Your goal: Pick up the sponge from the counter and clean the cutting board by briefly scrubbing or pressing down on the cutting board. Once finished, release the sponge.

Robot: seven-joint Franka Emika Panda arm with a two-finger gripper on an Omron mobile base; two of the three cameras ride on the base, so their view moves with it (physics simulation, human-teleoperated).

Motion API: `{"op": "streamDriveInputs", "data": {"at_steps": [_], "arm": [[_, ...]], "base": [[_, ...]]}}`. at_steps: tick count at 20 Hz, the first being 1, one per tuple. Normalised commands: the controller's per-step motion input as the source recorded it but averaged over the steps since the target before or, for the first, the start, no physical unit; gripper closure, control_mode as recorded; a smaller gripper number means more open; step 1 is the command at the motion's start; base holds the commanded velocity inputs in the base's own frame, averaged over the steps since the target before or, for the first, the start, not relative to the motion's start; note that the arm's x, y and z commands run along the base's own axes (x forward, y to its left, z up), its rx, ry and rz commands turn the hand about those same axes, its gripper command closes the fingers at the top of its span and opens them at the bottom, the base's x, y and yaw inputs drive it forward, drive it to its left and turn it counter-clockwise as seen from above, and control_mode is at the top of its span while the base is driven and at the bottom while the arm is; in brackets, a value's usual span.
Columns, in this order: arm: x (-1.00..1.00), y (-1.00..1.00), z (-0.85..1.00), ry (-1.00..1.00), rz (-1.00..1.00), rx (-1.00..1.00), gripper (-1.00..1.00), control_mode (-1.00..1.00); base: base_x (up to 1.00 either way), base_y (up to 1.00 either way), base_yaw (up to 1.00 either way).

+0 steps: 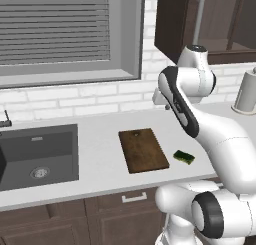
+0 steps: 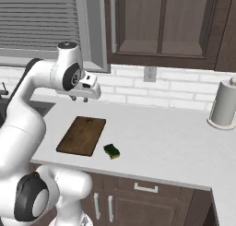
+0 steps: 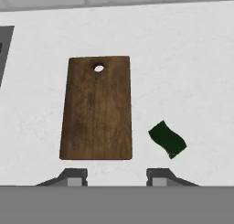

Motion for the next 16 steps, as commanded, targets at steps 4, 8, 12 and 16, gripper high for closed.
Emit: {"op": "streamDriveInputs", "data": {"at_steps": [4, 8, 12, 16], "arm": [[-0.01, 0.00, -0.11, 0.00, 0.01, -0.01, -1.00, -1.00], [-0.05, 0.00, -0.53, 0.00, 0.09, -0.06, -1.00, -1.00], [-0.07, -0.04, -0.51, 0.00, 0.12, -0.04, -1.00, -1.00], [-0.13, -0.37, -0.47, 0.00, 0.17, 0.00, -1.00, -1.00]], "base": [[0.00, 0.00, 0.00], [0.00, 0.00, 0.00], [0.00, 0.00, 0.00], [0.00, 0.00, 0.00]]}}
